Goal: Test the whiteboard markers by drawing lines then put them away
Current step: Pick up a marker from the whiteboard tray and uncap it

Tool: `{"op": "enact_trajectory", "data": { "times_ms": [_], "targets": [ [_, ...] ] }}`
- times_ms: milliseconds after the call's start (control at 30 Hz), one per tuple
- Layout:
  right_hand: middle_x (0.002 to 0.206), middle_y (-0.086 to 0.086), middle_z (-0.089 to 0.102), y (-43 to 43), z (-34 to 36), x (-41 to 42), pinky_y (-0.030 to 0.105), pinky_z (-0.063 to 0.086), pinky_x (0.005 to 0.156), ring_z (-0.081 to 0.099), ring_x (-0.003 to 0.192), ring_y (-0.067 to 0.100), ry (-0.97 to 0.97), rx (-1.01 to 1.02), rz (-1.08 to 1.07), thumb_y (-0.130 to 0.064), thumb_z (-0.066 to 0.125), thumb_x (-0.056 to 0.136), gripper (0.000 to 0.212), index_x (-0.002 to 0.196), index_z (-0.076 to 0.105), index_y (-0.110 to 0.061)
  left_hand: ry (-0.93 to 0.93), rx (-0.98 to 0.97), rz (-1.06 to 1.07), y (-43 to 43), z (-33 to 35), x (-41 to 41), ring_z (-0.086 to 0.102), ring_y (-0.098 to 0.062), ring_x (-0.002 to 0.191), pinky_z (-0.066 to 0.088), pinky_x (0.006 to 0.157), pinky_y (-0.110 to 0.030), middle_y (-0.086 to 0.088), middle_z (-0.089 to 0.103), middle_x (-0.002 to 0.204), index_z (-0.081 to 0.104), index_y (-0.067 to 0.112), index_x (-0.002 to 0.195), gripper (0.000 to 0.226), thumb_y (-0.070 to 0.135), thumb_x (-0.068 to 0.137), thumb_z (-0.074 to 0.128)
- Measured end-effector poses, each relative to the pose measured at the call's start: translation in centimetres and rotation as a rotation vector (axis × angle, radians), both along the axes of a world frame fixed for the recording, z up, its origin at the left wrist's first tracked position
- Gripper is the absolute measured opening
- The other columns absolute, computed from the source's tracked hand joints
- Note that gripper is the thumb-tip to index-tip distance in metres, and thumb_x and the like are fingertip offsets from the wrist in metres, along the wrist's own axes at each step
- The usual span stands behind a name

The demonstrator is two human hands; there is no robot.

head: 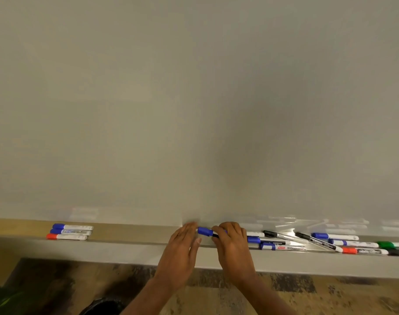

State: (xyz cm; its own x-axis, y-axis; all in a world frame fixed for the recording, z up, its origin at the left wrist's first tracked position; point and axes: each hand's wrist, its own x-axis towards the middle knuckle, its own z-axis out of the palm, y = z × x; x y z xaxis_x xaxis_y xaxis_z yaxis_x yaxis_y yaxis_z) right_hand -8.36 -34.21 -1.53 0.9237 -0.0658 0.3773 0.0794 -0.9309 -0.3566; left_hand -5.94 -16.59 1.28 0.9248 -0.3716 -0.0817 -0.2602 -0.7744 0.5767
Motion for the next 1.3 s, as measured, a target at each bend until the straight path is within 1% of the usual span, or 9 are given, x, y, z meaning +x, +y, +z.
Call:
{"op": "enact_trajectory", "data": {
  "times_ms": [133, 200, 333, 467, 633, 833, 967, 1133, 1300],
  "targets": [
    [0.102, 0.003, 0.068, 0.6, 4.1, 0.0, 0.033, 0.053, 0.08, 0.063, 0.095, 0.023, -0.119, 0.03, 0.012, -0.017, 0.082, 0.079, 0.03, 0.106, 0.069, -0.02, -0.095, -0.122, 0.041, 0.2, 4.1, 0.3, 0.04, -0.005, 0.14, 0.014, 0.111, -0.004, 0.006, 0.051, 0.152, 0.047, 0.024, 0.15, 0.065, 0.061, 0.103, 0.023],
    [0.104, 0.003, 0.066, 0.8, 6.6, -0.1, 0.029, 0.049, 0.082, 0.059, 0.096, 0.021, -0.182, 0.06, 0.036, -0.025, 0.066, 0.091, 0.02, 0.11, 0.063, -0.023, -0.093, -0.24, 0.063, 0.3, 6.4, 0.5, 0.046, -0.001, 0.133, 0.022, 0.104, 0.003, 0.01, 0.057, 0.144, 0.052, 0.029, 0.146, 0.049, 0.048, 0.102, 0.041],
    [0.108, -0.003, 0.061, 1.1, 12.1, -0.4, 0.02, 0.051, 0.083, 0.057, 0.093, 0.01, -0.177, 0.239, 0.086, -0.027, 0.056, 0.097, 0.02, 0.114, 0.065, -0.021, 0.038, -0.586, 0.13, 0.0, 12.7, 0.4, 0.061, 0.0, 0.122, 0.042, 0.099, -0.005, 0.018, 0.067, 0.129, 0.063, 0.038, 0.128, 0.033, 0.042, 0.096, 0.059],
    [0.101, -0.011, 0.059, 1.7, 18.8, -1.5, 0.016, 0.048, 0.079, 0.059, 0.09, 0.013, -0.149, 0.584, 0.19, -0.021, 0.054, 0.101, 0.02, 0.118, 0.064, -0.025, 0.154, -0.857, 0.073, -0.1, 19.8, -0.1, 0.066, -0.004, 0.117, 0.049, 0.106, -0.023, 0.011, 0.075, 0.118, 0.073, 0.022, 0.121, 0.025, 0.025, 0.1, 0.06],
    [0.095, -0.019, 0.068, 2.7, 26.6, -2.8, 0.017, 0.05, 0.077, 0.064, 0.09, 0.009, -0.108, 0.822, 0.22, -0.015, 0.054, 0.1, 0.025, 0.112, 0.064, -0.035, 0.203, -0.962, -0.032, -0.5, 26.5, -0.7, 0.066, -0.011, 0.121, 0.051, 0.104, -0.028, 0.005, 0.074, 0.124, 0.068, 0.019, 0.128, 0.033, 0.031, 0.102, 0.053],
    [0.078, 0.008, 0.066, 3.0, 33.9, -4.2, 0.024, 0.046, 0.061, 0.056, 0.069, 0.013, -0.069, 1.082, 0.296, -0.031, 0.054, 0.099, 0.026, 0.092, 0.074, -0.015, 0.187, -1.085, -0.149, -1.5, 32.1, -1.3, 0.067, -0.025, 0.117, 0.056, 0.097, -0.034, -0.004, 0.073, 0.125, 0.064, 0.007, 0.123, 0.032, 0.029, 0.103, 0.05],
    [0.068, 0.011, 0.057, 2.6, 37.2, -4.8, 0.026, 0.034, 0.05, 0.047, 0.055, 0.014, 0.042, 1.265, 0.372, -0.041, 0.052, 0.097, 0.044, 0.079, 0.064, -0.003, 0.204, -1.103, -0.24, -2.0, 34.7, -1.6, 0.071, -0.027, 0.104, 0.05, 0.104, -0.053, -0.008, 0.071, 0.128, 0.061, 0.003, 0.123, 0.037, 0.031, 0.103, 0.05],
    [0.059, 0.005, 0.05, 2.0, 39.4, -5.3, 0.024, 0.024, 0.044, 0.035, 0.046, 0.011, 0.098, 1.314, 0.424, -0.045, 0.051, 0.098, 0.046, 0.075, 0.058, -0.005, 0.257, -1.178, -0.321, -2.6, 36.8, -2.1, 0.065, -0.029, 0.124, 0.048, 0.109, -0.04, -0.012, 0.071, 0.128, 0.059, 0.0, 0.122, 0.038, 0.03, 0.1, 0.051],
    [0.058, 0.006, 0.048, 1.8, 40.8, -5.2, 0.019, 0.024, 0.041, 0.031, 0.043, 0.01, 0.026, 1.298, 0.322, -0.048, 0.058, 0.092, 0.04, 0.079, 0.072, -0.012, 0.259, -1.221, -0.346, -3.3, 38.3, -2.2, 0.065, -0.028, 0.124, 0.05, 0.106, -0.039, -0.016, 0.071, 0.125, 0.058, -0.001, 0.117, 0.035, 0.029, 0.102, 0.049]
  ]
}}
